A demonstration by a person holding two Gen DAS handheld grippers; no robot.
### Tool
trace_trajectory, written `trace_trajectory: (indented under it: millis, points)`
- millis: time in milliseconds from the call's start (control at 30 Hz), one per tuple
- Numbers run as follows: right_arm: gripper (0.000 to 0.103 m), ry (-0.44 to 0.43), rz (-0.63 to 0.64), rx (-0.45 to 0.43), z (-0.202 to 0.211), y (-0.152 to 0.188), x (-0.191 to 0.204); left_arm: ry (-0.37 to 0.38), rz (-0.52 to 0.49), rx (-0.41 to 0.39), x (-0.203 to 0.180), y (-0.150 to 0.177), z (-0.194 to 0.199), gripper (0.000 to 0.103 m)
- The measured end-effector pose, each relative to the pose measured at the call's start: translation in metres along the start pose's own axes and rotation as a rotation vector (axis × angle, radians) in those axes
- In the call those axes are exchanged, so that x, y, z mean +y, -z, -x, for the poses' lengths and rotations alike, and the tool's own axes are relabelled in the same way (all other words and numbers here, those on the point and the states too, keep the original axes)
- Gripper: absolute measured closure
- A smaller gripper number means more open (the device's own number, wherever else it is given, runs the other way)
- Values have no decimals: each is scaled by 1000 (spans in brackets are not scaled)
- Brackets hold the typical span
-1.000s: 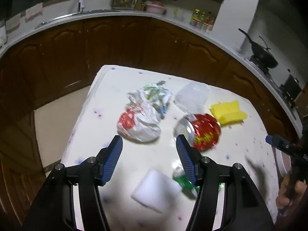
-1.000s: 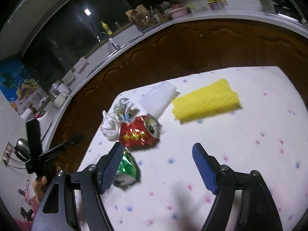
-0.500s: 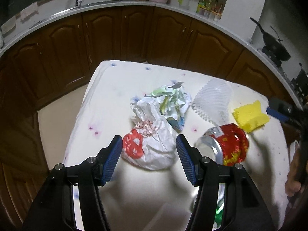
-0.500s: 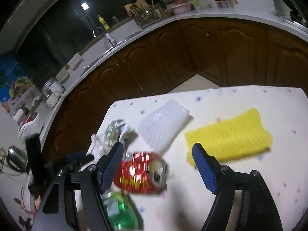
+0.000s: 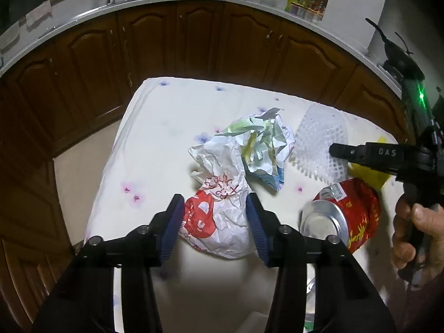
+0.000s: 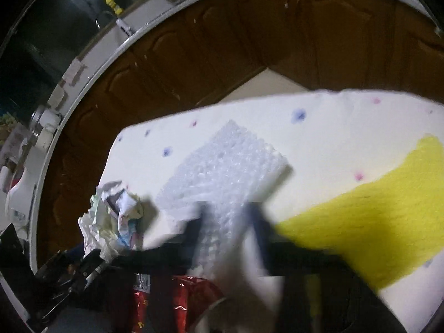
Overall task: Collect trash
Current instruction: 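Grasp the crumpled white paper bag with the left tool while the right tool grasps the bubble wrap, then carry the paper bag and bubble wrap to the bin and open both tools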
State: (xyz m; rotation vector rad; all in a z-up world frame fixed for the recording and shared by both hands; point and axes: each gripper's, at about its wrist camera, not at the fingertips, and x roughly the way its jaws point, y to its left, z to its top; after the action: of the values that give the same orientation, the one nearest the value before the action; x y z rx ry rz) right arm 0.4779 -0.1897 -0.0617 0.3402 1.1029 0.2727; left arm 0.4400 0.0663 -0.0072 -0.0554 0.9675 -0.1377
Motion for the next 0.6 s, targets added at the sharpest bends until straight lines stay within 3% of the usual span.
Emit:
trace_trajectory:
  millis: [267, 600]
  points:
    - [94, -101, -18, -115, 41, 14, -7, 48, 17, -56, 6, 2, 27, 73]
    - [94, -178, -41, -253, 126, 35, -28, 94, -21, -169, -19, 8, 100, 75]
